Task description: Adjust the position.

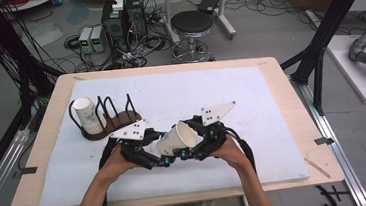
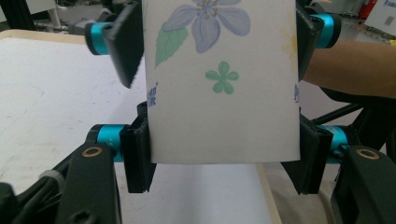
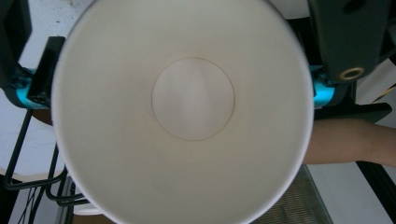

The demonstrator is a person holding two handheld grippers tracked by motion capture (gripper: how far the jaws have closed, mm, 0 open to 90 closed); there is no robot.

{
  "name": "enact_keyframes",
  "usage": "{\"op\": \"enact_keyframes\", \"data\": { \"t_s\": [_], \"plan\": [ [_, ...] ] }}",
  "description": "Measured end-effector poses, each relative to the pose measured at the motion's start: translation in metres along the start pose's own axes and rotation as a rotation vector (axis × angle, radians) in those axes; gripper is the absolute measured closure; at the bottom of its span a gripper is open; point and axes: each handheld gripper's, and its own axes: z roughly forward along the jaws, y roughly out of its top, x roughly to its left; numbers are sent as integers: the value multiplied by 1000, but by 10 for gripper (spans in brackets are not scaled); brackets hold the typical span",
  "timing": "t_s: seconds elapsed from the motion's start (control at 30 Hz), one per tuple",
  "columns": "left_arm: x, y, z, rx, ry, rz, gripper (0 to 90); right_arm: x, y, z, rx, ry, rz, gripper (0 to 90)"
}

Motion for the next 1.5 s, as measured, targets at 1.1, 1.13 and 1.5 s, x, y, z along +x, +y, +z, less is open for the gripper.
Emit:
{"op": "enact_keyframes", "data": {
  "t_s": [1.1, 1.13, 1.5],
  "plan": [
    [-5, 0, 1, 29, 73, -25, 17, 1, 2, -7, -11, -21, -23, 298],
    [-5, -1, -1, 28, 92, -28, 17, 2, 2, -7, -6, -25, -21, 298],
    [-10, -14, -25, 37, 231, -49, 17, 0, 7, -12, 33, -84, -14, 298]
  ]
}}
